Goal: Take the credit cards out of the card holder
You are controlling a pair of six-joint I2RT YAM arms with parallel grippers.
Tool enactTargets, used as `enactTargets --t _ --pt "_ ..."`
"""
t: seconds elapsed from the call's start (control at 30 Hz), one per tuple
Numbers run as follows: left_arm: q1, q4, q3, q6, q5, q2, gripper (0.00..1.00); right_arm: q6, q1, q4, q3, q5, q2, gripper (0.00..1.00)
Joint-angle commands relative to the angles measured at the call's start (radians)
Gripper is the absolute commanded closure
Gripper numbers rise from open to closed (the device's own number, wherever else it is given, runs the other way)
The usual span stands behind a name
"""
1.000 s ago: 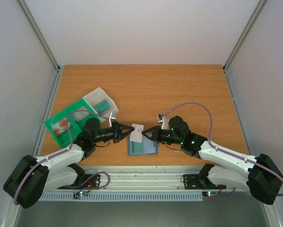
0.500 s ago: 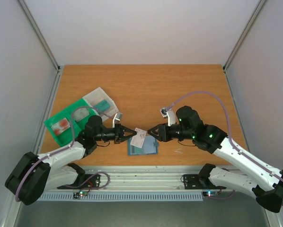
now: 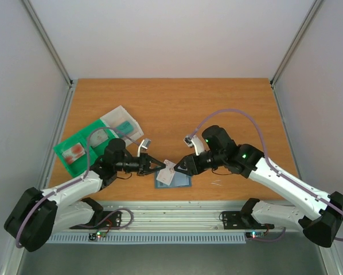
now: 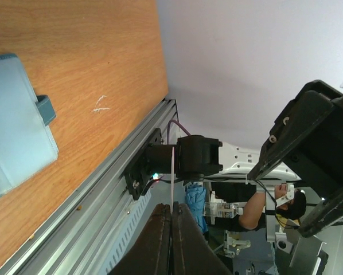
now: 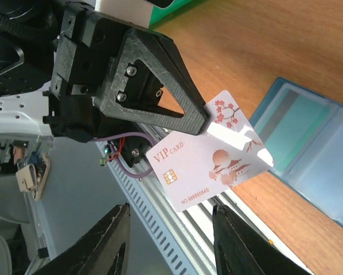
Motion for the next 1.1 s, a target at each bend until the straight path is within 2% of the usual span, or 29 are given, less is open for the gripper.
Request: enactTargets --t 0.0,0.23,0.47,0.7,0.8,0.97,1.0,1.07 --pt "-0.01 -0.106 0.043 0.087 0.03 -0.047 1.0 -0.018 -0.024 0.009 0.031 -0.047 0.016 0.56" --pt "-0.014 -0.141 0.047 0.114 0.07 -0.124 1.0 -0.006 -0.116 0.082 -0.023 -0.249 0.076 0.55" --pt "-0.025 -0.161 0.072 0.118 0.088 -0.143 1.0 -0.019 -0.128 0.092 -0.01 -0.304 0.152 0.5" --pt "-0.04 -0.128 0.063 0.116 0.089 -0.137 0.99 -0.019 -0.129 0.125 -0.008 -0.379 0.214 0.51" --pt "-0.04 -0.113 0.061 0.109 0.1 -0.132 1.0 -0.018 -0.129 0.147 -0.018 -0.402 0.2 0.61" --pt "-0.04 -0.099 0.063 0.111 0.085 -0.133 0.99 0.009 -0.13 0.194 -0.048 -0.441 0.171 0.94" --pt "-0.04 -0.104 0.064 0.109 0.073 -0.14 0.94 0.015 -0.131 0.2 -0.053 -0.444 0.167 0.98" --pt "-0.04 -0.13 0.071 0.103 0.026 -0.157 0.85 0.031 -0.134 0.204 -0.062 -0.434 0.154 0.99"
